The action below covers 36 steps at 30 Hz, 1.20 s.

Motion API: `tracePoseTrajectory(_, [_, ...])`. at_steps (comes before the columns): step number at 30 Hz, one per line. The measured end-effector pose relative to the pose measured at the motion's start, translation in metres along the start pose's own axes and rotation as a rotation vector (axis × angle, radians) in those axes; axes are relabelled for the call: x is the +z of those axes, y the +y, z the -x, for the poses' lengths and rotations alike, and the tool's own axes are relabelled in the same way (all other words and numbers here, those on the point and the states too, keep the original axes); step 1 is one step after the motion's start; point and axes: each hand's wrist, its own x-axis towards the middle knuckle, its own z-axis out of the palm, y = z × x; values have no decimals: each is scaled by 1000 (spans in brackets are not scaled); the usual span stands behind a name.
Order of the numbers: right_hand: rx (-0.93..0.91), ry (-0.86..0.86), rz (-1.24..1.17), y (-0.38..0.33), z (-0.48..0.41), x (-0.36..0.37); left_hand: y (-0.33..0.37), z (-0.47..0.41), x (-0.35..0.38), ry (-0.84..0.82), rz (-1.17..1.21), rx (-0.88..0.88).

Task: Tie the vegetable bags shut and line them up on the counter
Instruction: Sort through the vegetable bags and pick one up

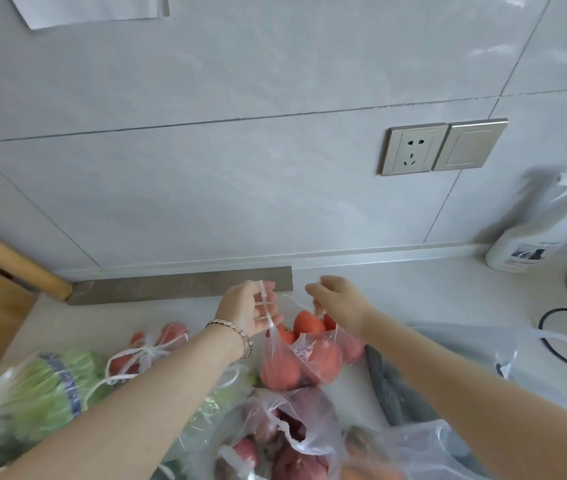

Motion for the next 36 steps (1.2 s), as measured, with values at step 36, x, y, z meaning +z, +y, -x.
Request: tracePoseTrajectory(36, [494,110,-212,84,0,-2,-49,-29,-15,-335,-342,194])
